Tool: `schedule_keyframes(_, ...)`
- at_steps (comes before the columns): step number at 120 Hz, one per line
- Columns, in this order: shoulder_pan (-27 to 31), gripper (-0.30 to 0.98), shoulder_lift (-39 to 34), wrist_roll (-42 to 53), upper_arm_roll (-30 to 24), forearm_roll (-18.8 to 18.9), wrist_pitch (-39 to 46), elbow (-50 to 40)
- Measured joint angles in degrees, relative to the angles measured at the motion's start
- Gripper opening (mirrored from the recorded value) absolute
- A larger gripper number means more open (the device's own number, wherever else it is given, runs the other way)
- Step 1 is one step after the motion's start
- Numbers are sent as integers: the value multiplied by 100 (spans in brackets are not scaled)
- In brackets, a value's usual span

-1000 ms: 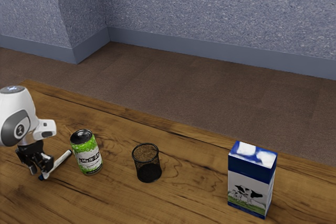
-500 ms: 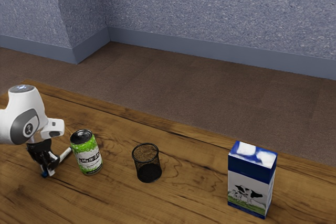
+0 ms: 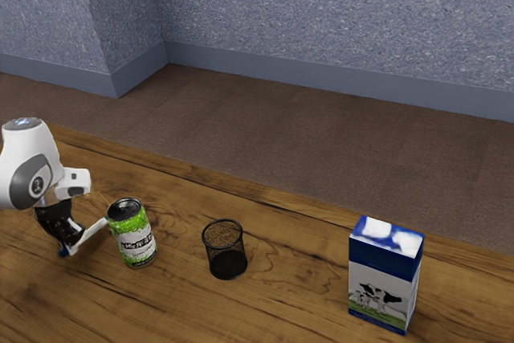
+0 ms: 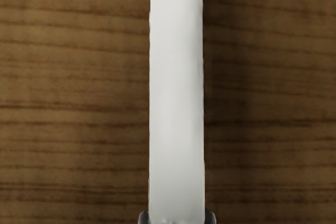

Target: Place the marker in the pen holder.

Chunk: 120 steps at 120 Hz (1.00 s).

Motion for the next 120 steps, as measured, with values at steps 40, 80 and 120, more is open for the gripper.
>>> schedule_keyframes(40, 7, -10, 350, -66, -744, 74, -1372, 2085)
schedule_keyframes(80, -812, -8, 125, -191, -1424, -142, -2559, 2657)
schedule_keyframes(120, -1292, -8, -121, -364, -1841, -332, -3238, 2860)
